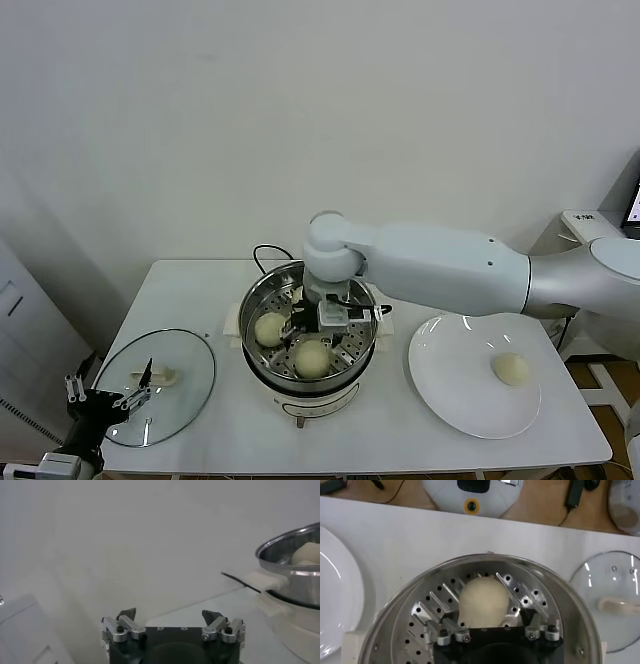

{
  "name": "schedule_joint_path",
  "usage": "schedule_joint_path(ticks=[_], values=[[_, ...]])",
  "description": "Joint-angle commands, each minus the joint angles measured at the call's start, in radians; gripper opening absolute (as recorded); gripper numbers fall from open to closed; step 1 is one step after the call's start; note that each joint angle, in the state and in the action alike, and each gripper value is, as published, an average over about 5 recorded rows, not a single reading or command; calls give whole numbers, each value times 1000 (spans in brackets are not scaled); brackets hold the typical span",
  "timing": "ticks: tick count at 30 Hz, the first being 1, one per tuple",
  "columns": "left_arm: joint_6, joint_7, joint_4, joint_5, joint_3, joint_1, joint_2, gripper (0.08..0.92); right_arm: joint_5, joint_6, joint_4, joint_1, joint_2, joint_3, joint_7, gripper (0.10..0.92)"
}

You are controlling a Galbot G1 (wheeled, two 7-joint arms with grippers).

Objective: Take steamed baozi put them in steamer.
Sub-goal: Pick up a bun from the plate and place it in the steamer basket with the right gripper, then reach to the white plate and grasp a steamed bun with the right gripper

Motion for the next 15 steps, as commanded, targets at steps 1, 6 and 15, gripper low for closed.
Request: schedule_joint_path(ticks=[1,6,15], values=[[-1,0,0,1,5,-3,4,823,538,-528,-261,207,-149,-73,71,822],[0,0,-2,5,11,-6,6,823,558,-581,-543,263,-223,-145,-49,823],[4,0,-8,23,29,-8,6,823,175,-514,-500,-2,-520,-37,-76,823]])
